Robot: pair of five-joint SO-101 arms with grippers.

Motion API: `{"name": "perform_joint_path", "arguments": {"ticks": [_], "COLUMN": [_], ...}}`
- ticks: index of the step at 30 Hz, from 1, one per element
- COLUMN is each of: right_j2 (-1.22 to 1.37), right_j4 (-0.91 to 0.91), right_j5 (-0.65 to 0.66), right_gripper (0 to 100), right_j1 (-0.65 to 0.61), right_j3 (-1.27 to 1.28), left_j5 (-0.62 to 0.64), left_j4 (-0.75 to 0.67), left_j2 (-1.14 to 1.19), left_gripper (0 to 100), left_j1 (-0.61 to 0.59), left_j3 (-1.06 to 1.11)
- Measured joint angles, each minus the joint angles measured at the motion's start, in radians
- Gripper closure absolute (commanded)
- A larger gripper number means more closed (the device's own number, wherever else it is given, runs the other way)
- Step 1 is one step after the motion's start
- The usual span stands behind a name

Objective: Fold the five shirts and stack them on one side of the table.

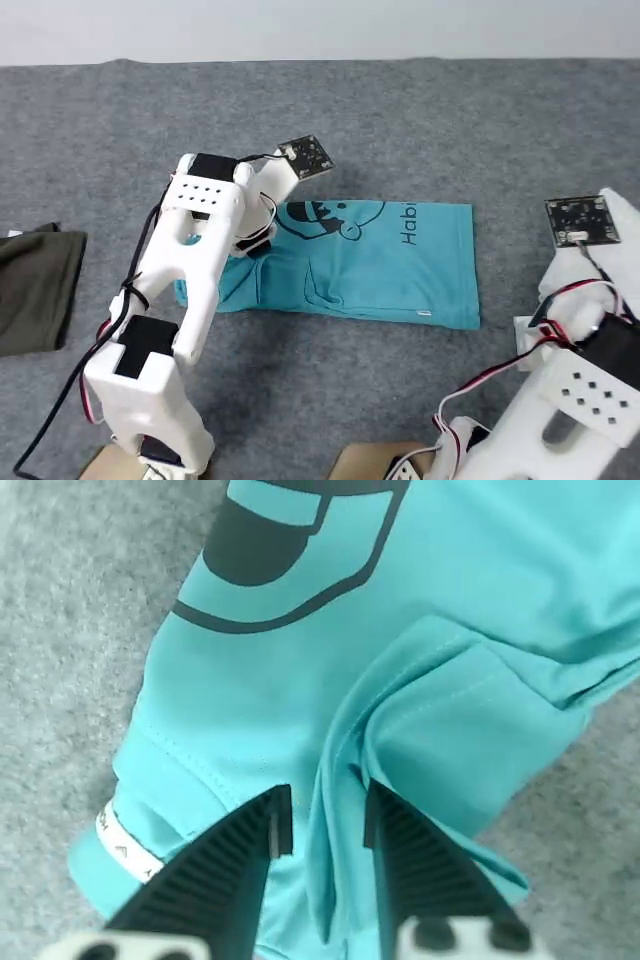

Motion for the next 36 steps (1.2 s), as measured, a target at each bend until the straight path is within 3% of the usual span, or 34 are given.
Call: {"name": "perform_joint_path", "arguments": {"ticks": [5,11,16,20,27,36], "right_j2": [0.0,0.0,0.0,0.0,0.0,0.0], "right_j4": [0.0,0.0,0.0,0.0,0.0,0.0], "right_j5": [0.0,0.0,0.0,0.0,0.0,0.0], "right_gripper": [98.9,98.9,98.9,98.9,98.9,98.9], "right_j1": [0.0,0.0,0.0,0.0,0.0,0.0], "right_j3": [0.0,0.0,0.0,0.0,0.0,0.0], "left_j5": [-0.012,-0.026,-0.026,-0.026,-0.026,-0.126], "left_j4": [0.097,0.301,0.33,0.322,0.167,0.002], "left_j2": [-0.023,-0.095,-0.147,-0.153,-0.153,-0.118], "left_gripper": [95,90,90,90,90,90], "left_j1": [0.012,0.089,0.12,0.169,0.167,-0.006], "left_j3": [-0.018,-0.02,0.071,0.212,0.388,0.391]}}
